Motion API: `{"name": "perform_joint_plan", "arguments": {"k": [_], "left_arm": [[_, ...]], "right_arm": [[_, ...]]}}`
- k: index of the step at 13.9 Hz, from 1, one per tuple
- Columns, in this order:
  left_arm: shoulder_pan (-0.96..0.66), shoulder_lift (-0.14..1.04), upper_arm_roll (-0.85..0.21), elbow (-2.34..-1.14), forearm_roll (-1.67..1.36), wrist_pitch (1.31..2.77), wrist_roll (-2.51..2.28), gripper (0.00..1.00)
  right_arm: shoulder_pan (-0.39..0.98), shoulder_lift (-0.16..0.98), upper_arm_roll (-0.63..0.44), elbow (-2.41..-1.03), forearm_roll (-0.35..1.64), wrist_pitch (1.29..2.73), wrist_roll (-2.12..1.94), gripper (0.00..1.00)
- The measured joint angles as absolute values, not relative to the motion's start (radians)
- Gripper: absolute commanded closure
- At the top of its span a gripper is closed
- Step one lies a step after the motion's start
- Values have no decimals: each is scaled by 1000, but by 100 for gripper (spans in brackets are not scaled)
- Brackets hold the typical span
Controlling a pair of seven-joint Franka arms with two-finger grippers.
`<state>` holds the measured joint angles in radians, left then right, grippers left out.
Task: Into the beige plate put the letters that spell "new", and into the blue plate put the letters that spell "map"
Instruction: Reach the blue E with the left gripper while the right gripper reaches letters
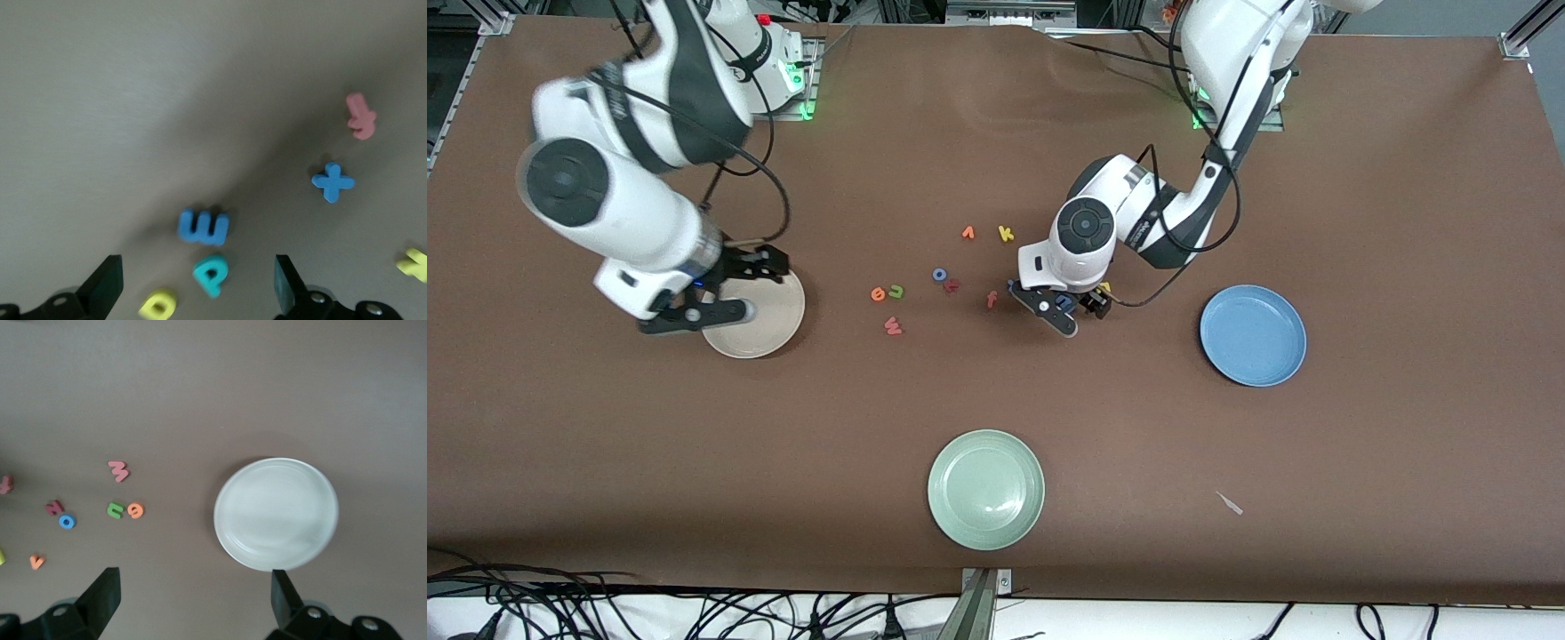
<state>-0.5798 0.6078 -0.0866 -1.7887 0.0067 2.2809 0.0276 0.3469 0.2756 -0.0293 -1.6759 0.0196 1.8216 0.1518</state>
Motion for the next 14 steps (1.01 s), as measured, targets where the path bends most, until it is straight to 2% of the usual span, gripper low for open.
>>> {"name": "perform_joint_plan", "arguments": {"k": [2,4,8,9,11,12,13,14], "left_arm": [[-591,624,-88,-1843,66,2369,28,0],[-593,627,-90,-1854,87,2387,28,0],[-593,650,-90,-1862,93,2460,29,2],[-593,661,-90,-1862,95,2477,30,7],[-593,661,-90,-1861,140,2483,31,32],[-593,659,-91,-1859,165,2484,30,40],[-592,657,-90,-1858,180,2484,30,41],[-592,654,-89,-1858,187,2484,30,49]], "right_arm": [[354,281,13,-1778,20,1942,229,0],[362,280,43,-1858,20,2042,285,0],[387,281,47,-2026,20,2236,387,0],[395,281,47,-2066,20,2278,412,0],[407,281,48,-2111,20,2327,465,0],[414,281,48,-2123,20,2343,494,0],[423,281,48,-2132,20,2356,528,0],[433,282,49,-2141,20,2370,559,0]]}}
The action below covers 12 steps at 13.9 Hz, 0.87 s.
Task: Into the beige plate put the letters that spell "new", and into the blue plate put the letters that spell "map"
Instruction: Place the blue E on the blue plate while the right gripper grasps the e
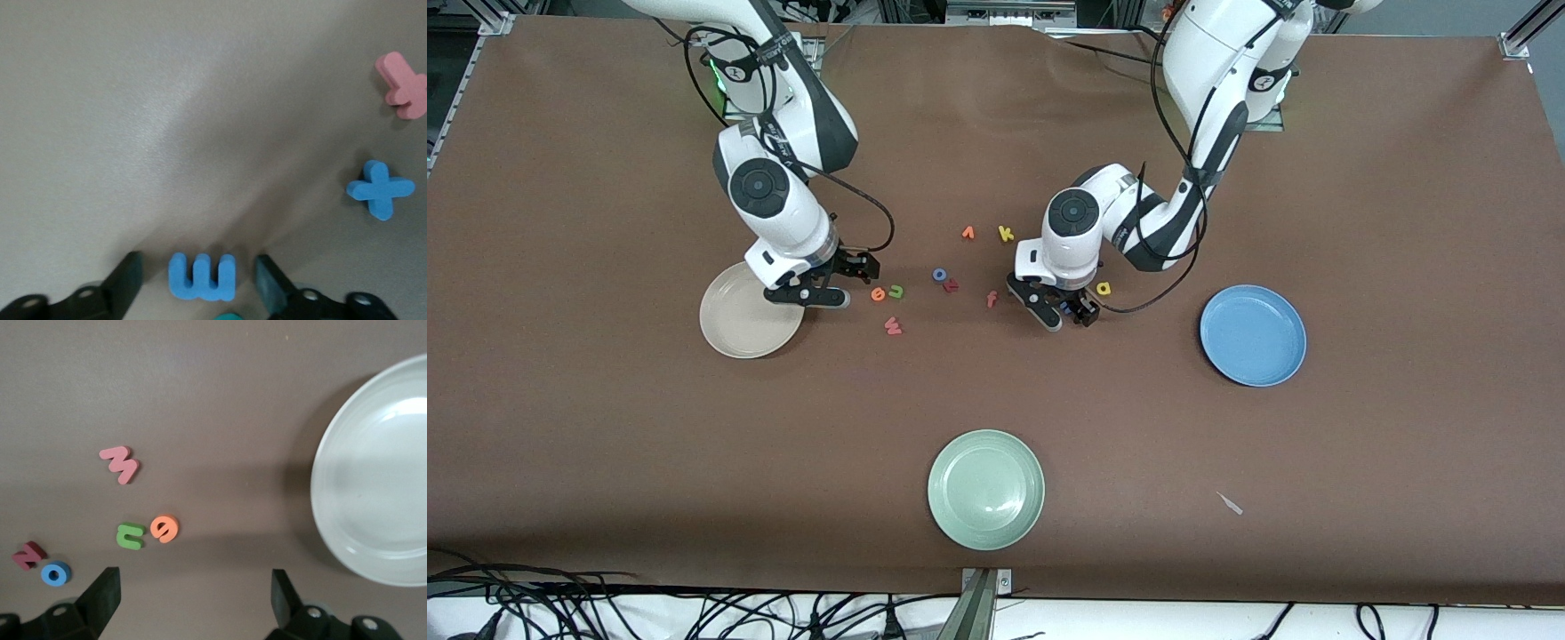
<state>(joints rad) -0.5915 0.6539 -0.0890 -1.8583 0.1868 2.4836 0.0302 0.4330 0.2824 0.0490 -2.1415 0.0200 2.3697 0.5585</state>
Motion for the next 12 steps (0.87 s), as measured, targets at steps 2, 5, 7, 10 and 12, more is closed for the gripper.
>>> {"name": "perform_joint_plan", "arguments": {"k": [2,5,7,10,12], "left_arm": [[-591,651,-88,-1858,189,2483,30,66],[-591,637,-88,-1854,190,2463,30,77],[-591,630,-87,-1853,190,2441,30,77],[-587,618,-85,-1847,190,2411,30,78],[-580,597,-81,-1835,190,2370,30,78]], "right_arm": [[455,297,49,-2156,20,2412,602,1],[475,344,49,-2167,18,2489,626,1],[475,379,48,-2167,15,2542,627,1],[475,419,47,-2167,14,2592,627,1],[475,438,46,-2167,4,2617,627,3]]}}
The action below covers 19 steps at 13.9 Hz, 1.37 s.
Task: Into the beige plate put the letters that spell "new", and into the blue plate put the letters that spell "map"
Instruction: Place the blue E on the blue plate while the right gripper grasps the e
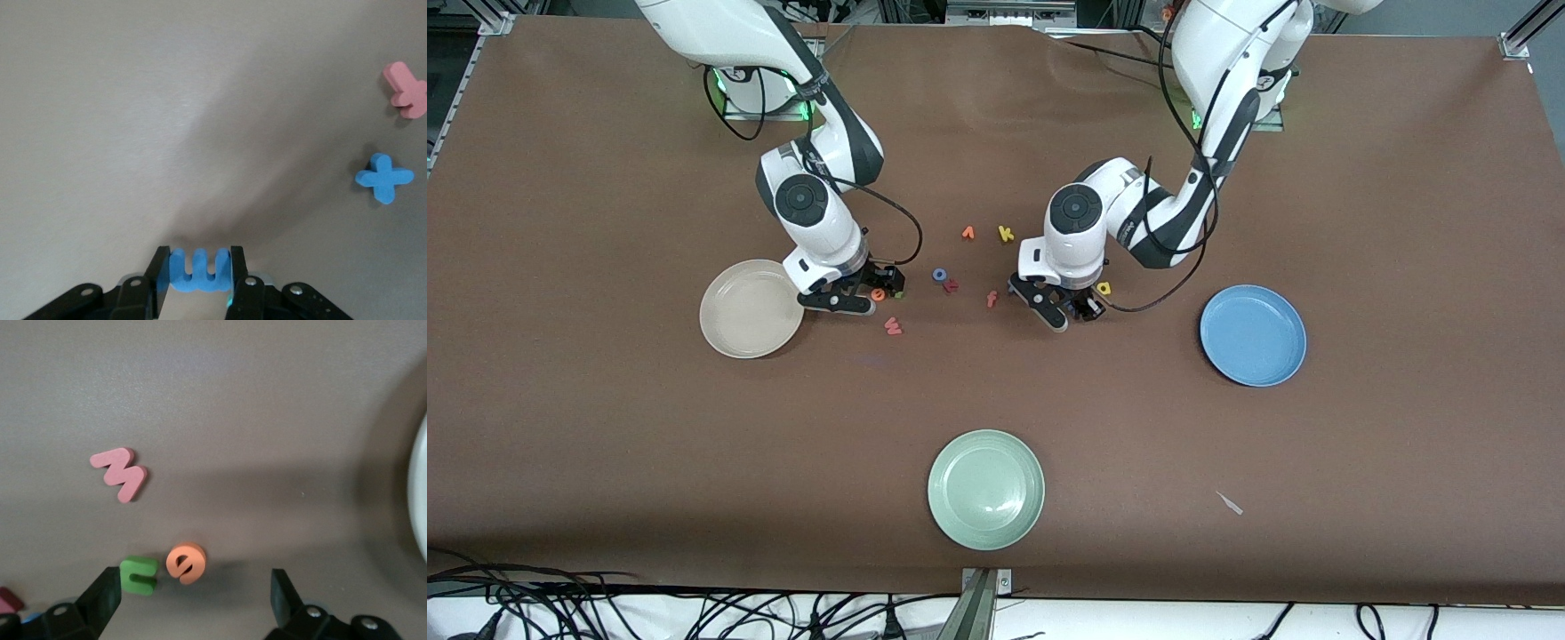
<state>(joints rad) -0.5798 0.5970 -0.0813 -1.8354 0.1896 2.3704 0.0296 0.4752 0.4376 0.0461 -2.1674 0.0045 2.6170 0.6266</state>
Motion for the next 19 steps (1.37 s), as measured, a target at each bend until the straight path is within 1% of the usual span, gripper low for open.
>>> {"name": "perform_joint_plan", "arguments": {"k": [1,3,4,5,6,8,10,11,12,14,15,16,17,18,19], "left_arm": [[-569,581,-80,-1825,190,2330,30,78],[-535,537,-77,-1807,190,2239,29,77],[-509,511,-76,-1804,190,2190,29,79],[-473,487,-74,-1804,190,2136,29,82],[-423,468,-74,-1805,190,2096,32,83],[-308,446,-76,-1807,190,2040,71,83],[-225,442,-78,-1815,186,1983,86,85],[-195,442,-79,-1827,181,1966,86,87],[-167,442,-79,-1846,180,1959,86,97],[-101,448,-81,-1889,167,1959,86,98],[-75,455,-83,-1900,138,1960,87,96],[-59,466,-84,-1906,109,1964,88,93],[-53,480,-87,-1907,95,1975,87,75],[-50,493,-88,-1907,92,1988,86,19],[-44,506,-88,-1907,91,1999,86,0]], "right_arm": [[475,445,46,-2167,-7,2626,627,5],[476,454,46,-2167,-28,2634,627,4],[476,455,45,-2167,-37,2635,627,4],[477,455,44,-2167,-45,2636,627,4],[477,457,42,-2167,-50,2638,627,4],[477,461,38,-2167,-54,2647,627,4],[477,464,36,-2167,-55,2651,627,4],[477,465,35,-2167,-56,2652,627,5],[477,466,34,-2166,-56,2653,627,5],[477,470,34,-2166,-59,2659,627,6],[478,474,34,-2166,-62,2667,627,8],[478,480,34,-2166,-63,2673,627,8],[478,483,34,-2165,-63,2680,627,9],[478,483,33,-2165,-63,2681,627,12],[478,483,34,-2164,-64,2682,627,15]]}}
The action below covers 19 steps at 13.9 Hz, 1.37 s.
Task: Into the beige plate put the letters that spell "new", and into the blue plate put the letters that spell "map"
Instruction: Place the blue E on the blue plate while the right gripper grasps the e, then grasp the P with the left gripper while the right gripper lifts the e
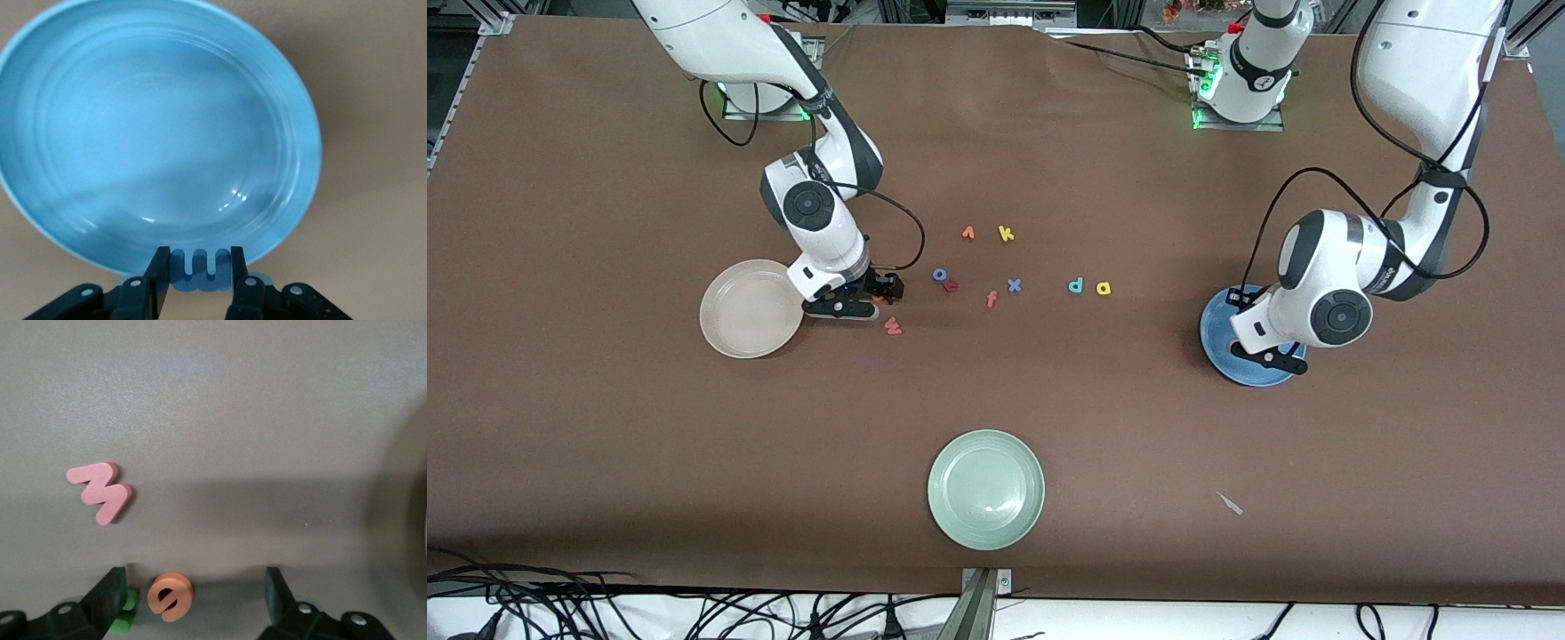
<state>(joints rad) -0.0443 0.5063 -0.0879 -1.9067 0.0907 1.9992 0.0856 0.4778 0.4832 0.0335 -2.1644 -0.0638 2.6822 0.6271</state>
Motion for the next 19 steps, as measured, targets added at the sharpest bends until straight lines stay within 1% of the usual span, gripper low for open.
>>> {"name": "perform_joint_plan", "arguments": {"k": [3,4,6,7,8,9,11,12,13,15,16,17,18,19], "left_arm": [[-29,519,-93,-1903,90,2011,86,0],[-29,518,-98,-1899,89,2010,85,0],[-28,511,-133,-1884,87,2007,80,0],[-28,502,-166,-1872,82,1993,48,0],[-29,491,-206,-1860,79,1972,-23,0],[-30,482,-247,-1851,79,1953,-116,0],[-32,472,-335,-1847,79,1944,-299,0],[-34,472,-379,-1847,79,1946,-373,0],[-36,473,-419,-1848,79,1951,-427,3],[-45,487,-479,-1851,79,1985,-466,17],[-57,502,-492,-1852,79,2015,-469,23],[-73,520,-495,-1853,79,2048,-472,26],[-86,542,-496,-1853,79,2079,-476,33],[-100,565,-496,-1854,79,2109,-476,36]], "right_arm": [[480,483,34,-2164,-70,2684,627,33],[482,483,33,-2164,-71,2685,627,36],[485,484,33,-2164,-74,2685,627,38],[486,483,32,-2164,-76,2685,627,44],[486,483,31,-2164,-77,2685,628,47],[486,483,31,-2164,-77,2684,628,46],[487,481,30,-2164,-78,2684,630,41],[488,481,30,-2164,-78,2684,637,41],[491,481,29,-2164,-82,2684,649,41],[507,482,29,-2164,-84,2685,667,41],[514,482,29,-2164,-84,2685,671,41],[517,482,28,-2165,-84,2685,673,41],[517,482,28,-2165,-84,2685,673,41],[517,482,28,-2165,-84,2685,673,42]]}}
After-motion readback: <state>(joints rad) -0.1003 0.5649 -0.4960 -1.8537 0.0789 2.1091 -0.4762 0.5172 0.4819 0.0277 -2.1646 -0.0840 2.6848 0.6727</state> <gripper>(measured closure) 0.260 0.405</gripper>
